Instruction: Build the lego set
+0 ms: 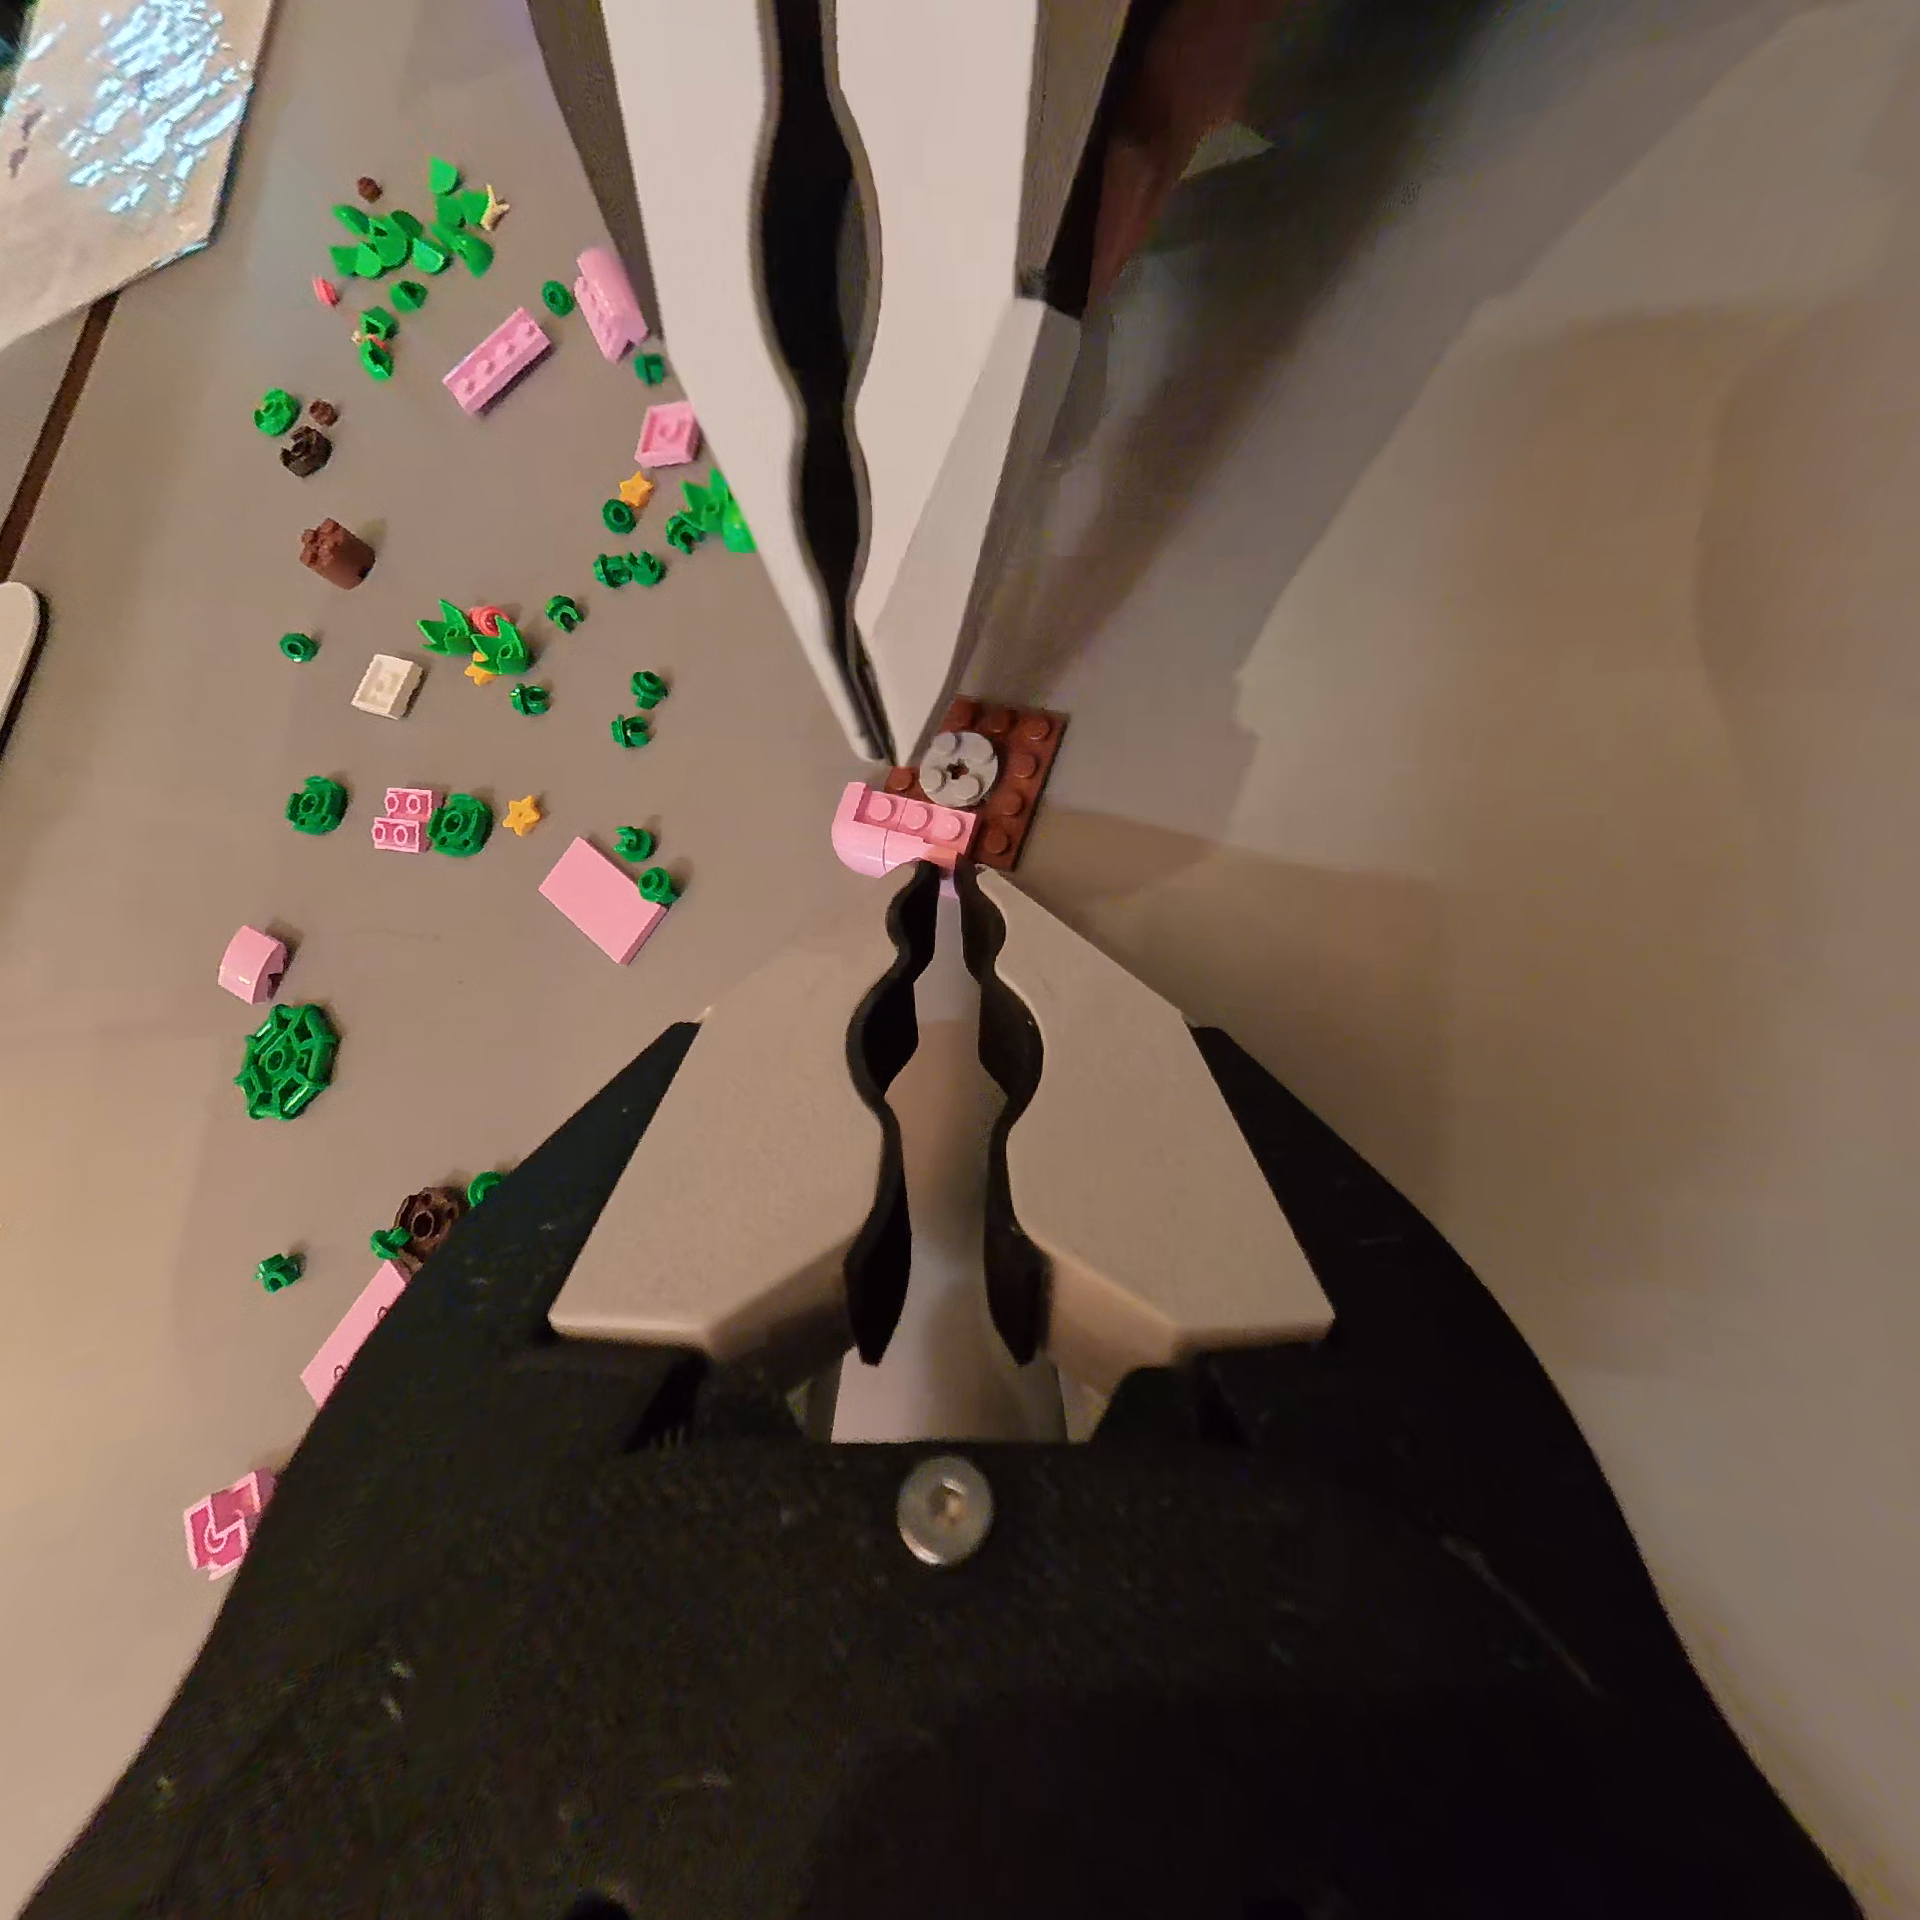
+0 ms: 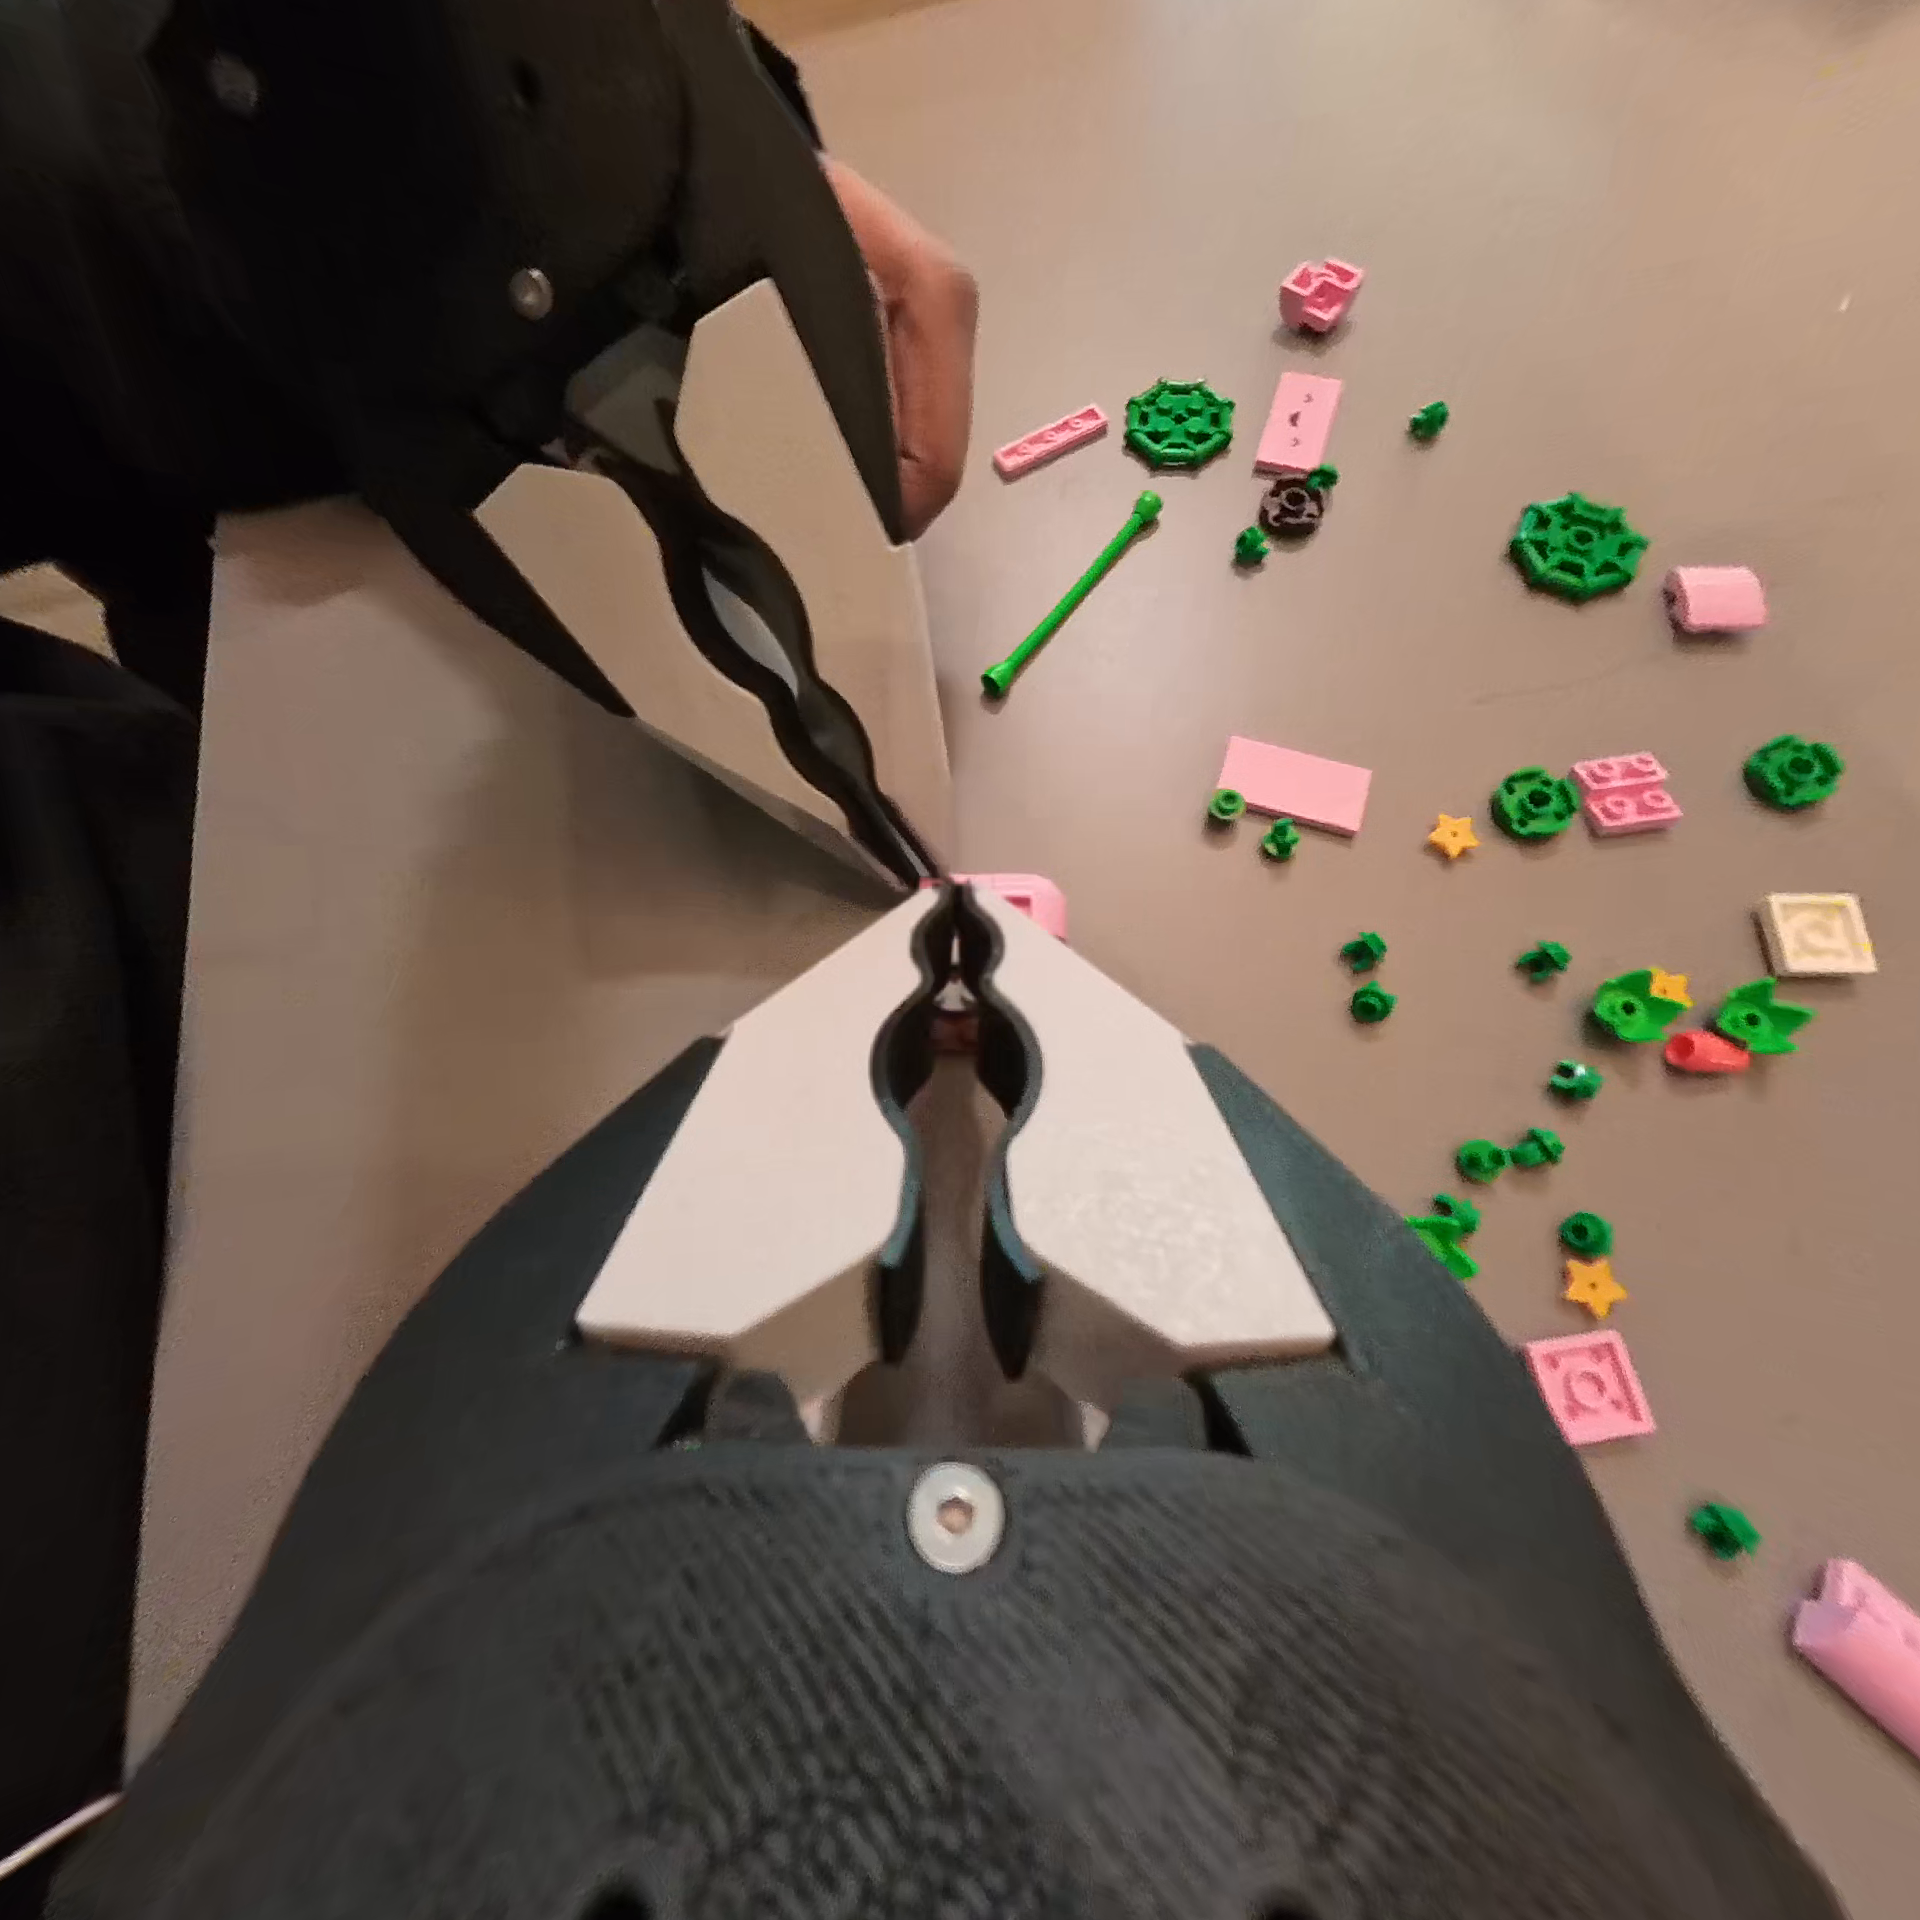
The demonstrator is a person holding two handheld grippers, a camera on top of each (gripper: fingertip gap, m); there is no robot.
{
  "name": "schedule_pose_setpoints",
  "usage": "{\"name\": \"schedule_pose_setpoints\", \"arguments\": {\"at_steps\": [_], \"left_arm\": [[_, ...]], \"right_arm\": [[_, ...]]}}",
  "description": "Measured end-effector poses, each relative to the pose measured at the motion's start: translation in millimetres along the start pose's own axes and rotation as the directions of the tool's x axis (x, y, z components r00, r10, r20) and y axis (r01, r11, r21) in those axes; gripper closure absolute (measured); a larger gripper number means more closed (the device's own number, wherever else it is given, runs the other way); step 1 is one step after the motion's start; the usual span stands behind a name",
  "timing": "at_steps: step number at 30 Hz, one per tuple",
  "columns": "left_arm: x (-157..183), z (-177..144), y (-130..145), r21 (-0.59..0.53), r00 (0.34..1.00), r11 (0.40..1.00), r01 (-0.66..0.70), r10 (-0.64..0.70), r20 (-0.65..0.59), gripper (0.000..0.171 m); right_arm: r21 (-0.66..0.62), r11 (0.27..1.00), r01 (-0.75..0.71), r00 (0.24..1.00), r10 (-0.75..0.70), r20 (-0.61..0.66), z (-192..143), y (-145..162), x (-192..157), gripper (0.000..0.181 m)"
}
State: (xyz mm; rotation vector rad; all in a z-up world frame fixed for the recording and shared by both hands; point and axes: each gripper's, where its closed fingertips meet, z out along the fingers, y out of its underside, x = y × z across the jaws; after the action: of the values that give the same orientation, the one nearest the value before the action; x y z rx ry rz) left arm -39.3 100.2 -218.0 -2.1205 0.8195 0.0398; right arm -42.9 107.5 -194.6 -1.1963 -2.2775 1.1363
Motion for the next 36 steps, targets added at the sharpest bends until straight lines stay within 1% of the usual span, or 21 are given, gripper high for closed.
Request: {"name": "schedule_pose_setpoints", "arguments": {"at_steps": [3, 7, 10, 20, 24, 28, 29, 30, 31, 32, 34, 35, 36], "left_arm": [[0, 0, 0, -0.004, 1.000, 1.000, -0.004, 0.004, 0.001, 0.170], [0, 0, 0, -0.005, 1.000, 1.000, -0.004, 0.004, 0.002, 0.170], [0, 1, 1, -0.006, 1.000, 1.000, -0.007, 0.007, 0.004, 0.170], [0, 1, -1, -0.001, 1.000, 1.000, -0.016, 0.016, 0.018, 0.171], [0, 0, -1, -0.001, 1.000, 1.000, 0.020, -0.020, 0.004, 0.171], [0, 0, -2, 0.002, 1.000, 1.000, 0.030, -0.030, 0.007, 0.171], [2, 0, -4, 0.008, 0.999, 0.999, 0.034, -0.034, -0.005, 0.171], [18, 1, -8, 0.013, 0.994, 0.999, 0.037, -0.036, -0.107, 0.171], [28, 7, -13, -0.012, 0.985, 0.998, 0.067, -0.068, -0.160, 0.171], [33, 11, -19, -0.012, 0.987, 0.999, 0.046, -0.047, -0.153, 0.171], [32, 13, -21, -0.011, 0.997, 0.999, -0.033, 0.033, -0.064, 0.171], [31, 12, -20, -0.010, 0.998, 1.000, -0.025, 0.024, -0.059, 0.171], [31, 10, -19, -0.007, 0.996, 1.000, 0.008, -0.009, -0.084, 0.171]], "right_arm": [[-0.015, 0.998, 0.057, 0.998, -0.058, -0.005, 3, 0, -6, 0.181], [-0.055, 0.996, 0.077, 0.997, -0.078, -0.023, 8, 7, -5, 0.181], [-0.086, 0.994, 0.072, 0.997, -0.074, -0.024, 12, 13, -3, 0.181], [-0.090, 0.995, 0.029, 0.999, -0.031, -0.013, 13, 13, -4, 0.181], [-0.120, 0.993, 0.005, 1.000, -0.008, -0.021, 13, 14, -4, 0.181], [-0.177, 0.984, 0.008, 0.999, -0.015, -0.039, 13, 15, -4, 0.181], [-0.188, 0.982, -0.001, 0.999, -0.006, -0.036, 13, 15, -4, 0.181], [-0.191, 0.982, -0.016, 0.999, 0.011, -0.031, 15, 14, -5, 0.181], [-0.192, 0.981, -0.026, 1.000, 0.023, -0.020, 17, 13, -6, 0.181], [-0.206, 0.978, -0.018, 1.000, 0.015, -0.017, 18, 13, -7, 0.181], [-0.209, 0.978, -0.008, 1.000, 0.002, -0.030, 18, 14, -7, 0.181], [-0.195, 0.981, -0.001, 0.999, -0.006, -0.039, 18, 13, -6, 0.181], [-0.175, 0.985, 0.002, 0.999, -0.010, -0.040, 18, 13, -6, 0.181]]}}
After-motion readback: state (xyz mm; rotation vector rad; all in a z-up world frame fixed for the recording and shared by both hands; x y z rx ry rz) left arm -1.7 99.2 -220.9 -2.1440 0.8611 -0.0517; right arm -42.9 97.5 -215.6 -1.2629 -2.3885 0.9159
